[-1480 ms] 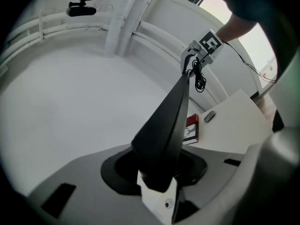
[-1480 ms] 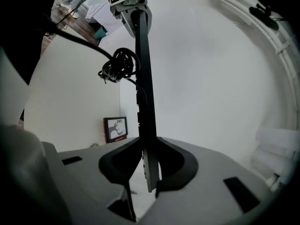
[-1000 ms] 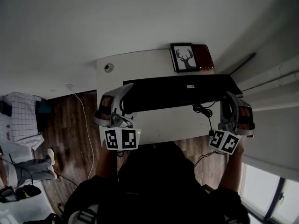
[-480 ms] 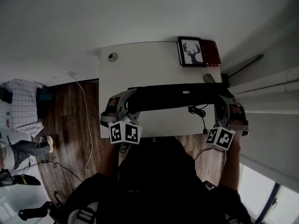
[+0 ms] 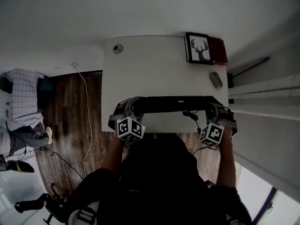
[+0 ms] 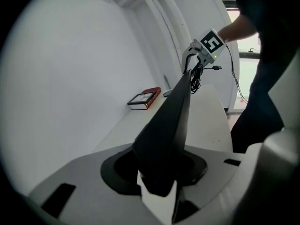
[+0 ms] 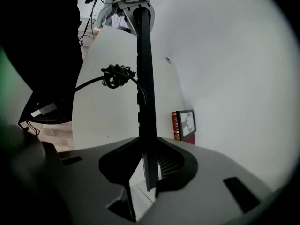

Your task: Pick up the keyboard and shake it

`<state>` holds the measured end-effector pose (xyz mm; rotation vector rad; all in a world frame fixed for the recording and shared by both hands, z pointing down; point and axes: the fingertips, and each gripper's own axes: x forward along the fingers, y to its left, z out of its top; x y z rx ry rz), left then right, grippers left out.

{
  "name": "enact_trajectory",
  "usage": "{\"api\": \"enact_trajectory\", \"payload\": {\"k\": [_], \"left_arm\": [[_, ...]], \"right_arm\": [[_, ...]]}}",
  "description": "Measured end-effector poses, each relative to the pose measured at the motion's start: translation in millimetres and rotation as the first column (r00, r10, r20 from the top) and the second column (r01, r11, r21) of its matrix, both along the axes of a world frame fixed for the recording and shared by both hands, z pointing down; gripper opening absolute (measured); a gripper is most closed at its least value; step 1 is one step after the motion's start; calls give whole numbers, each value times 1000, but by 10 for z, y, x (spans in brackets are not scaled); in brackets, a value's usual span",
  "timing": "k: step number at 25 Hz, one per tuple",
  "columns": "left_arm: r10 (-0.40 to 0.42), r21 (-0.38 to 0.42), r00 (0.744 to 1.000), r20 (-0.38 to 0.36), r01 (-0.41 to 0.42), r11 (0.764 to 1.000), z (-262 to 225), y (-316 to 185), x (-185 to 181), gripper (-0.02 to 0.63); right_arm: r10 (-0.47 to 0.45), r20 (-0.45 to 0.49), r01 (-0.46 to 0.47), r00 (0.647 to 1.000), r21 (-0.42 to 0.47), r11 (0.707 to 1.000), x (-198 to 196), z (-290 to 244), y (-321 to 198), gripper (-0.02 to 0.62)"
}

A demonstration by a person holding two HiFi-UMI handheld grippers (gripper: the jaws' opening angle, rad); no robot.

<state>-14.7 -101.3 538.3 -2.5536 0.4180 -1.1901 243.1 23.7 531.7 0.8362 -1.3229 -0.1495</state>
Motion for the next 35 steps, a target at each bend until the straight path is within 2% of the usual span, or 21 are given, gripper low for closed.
{"api": "enact_trajectory", "payload": {"k": [6,11,15,19,24,27,29,31,33,35], "left_arm": [[-38,-120,999,-3,38,992,264,62,-90,150],[-26,-200,1000,12,28,979,495,149,-151,150],[-8,-259,1000,23,14,966,665,202,-206,149],[12,-336,999,40,2,942,848,253,-254,149],[-1,-354,1000,12,5,935,924,222,-264,152],[6,-329,1000,17,0,944,896,161,-281,172],[-1,-277,1000,24,8,961,792,102,-352,220],[-2,-203,999,33,9,979,625,59,-451,239],[32,-106,997,74,-24,994,441,71,-558,239],[101,-45,983,151,-95,994,304,141,-648,239]], "right_arm": [[-56,6,56,998,-82,995,-79,183,23,106],[-56,13,57,998,-159,986,-138,330,110,106],[-52,35,59,998,-235,970,-204,444,158,104],[-43,44,54,998,-314,948,-221,587,203,104],[-28,56,46,998,-362,931,-230,620,162,104],[-29,84,60,996,-386,921,-228,598,85,104],[-34,98,71,995,-407,911,-239,574,46,104],[-34,113,80,993,-432,898,-253,550,20,104],[-28,127,83,991,-445,892,-265,518,-8,106],[-30,132,86,991,-445,891,-243,518,-37,106]]}}
